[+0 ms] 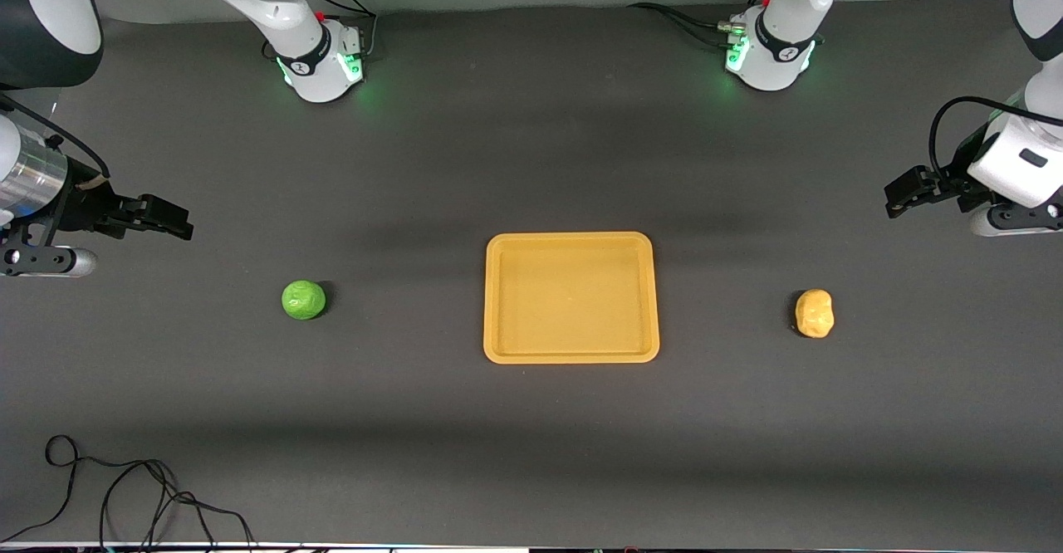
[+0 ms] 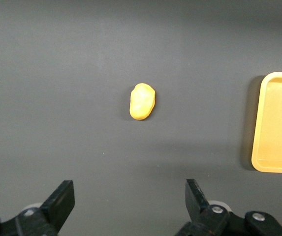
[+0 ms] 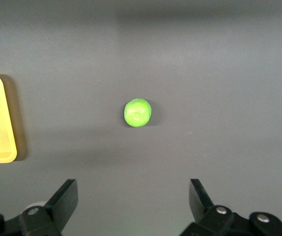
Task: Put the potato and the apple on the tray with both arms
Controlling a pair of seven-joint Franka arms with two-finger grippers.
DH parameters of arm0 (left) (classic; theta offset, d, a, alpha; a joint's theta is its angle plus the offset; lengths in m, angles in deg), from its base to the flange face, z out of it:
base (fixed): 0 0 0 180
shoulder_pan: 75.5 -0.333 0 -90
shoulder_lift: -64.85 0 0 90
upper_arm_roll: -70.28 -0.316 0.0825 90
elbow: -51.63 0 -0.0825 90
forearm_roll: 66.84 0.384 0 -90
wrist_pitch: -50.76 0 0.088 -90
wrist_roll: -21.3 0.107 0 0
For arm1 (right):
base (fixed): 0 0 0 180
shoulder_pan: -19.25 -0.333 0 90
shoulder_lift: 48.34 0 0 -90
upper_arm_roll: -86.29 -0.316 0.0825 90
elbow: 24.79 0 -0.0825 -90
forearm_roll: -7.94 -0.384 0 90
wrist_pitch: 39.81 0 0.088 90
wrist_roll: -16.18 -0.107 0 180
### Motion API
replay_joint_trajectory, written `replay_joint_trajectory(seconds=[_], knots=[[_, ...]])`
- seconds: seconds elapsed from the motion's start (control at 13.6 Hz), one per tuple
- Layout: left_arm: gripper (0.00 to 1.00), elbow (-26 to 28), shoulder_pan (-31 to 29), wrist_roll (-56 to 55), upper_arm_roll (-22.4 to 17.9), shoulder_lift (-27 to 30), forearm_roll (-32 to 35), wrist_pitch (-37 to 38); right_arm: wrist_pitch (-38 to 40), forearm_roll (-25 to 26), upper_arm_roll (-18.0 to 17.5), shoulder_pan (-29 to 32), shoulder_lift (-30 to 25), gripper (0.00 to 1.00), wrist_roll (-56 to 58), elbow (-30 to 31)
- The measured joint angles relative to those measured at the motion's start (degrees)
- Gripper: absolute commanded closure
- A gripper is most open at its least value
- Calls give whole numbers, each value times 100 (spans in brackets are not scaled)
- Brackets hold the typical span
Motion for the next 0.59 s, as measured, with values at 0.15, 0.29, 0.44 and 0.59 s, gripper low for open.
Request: replay_joint_trajectory(seconds=[0.15,0.29,0.44,0.59], knots=[[0,21,1,2,1,-229,0,-324,1,1,5,0,1,0,14,2],[0,66,-1,11,-7,-657,0,-764,1,3,7,0,5,0,20,6],[0,98,4,41,-4,-1224,35,-1286,-5,3,1,-3,39,0,39,45],[0,150,28,78,-2,-1878,376,-1906,-175,23,-5,-34,140,0,118,189]])
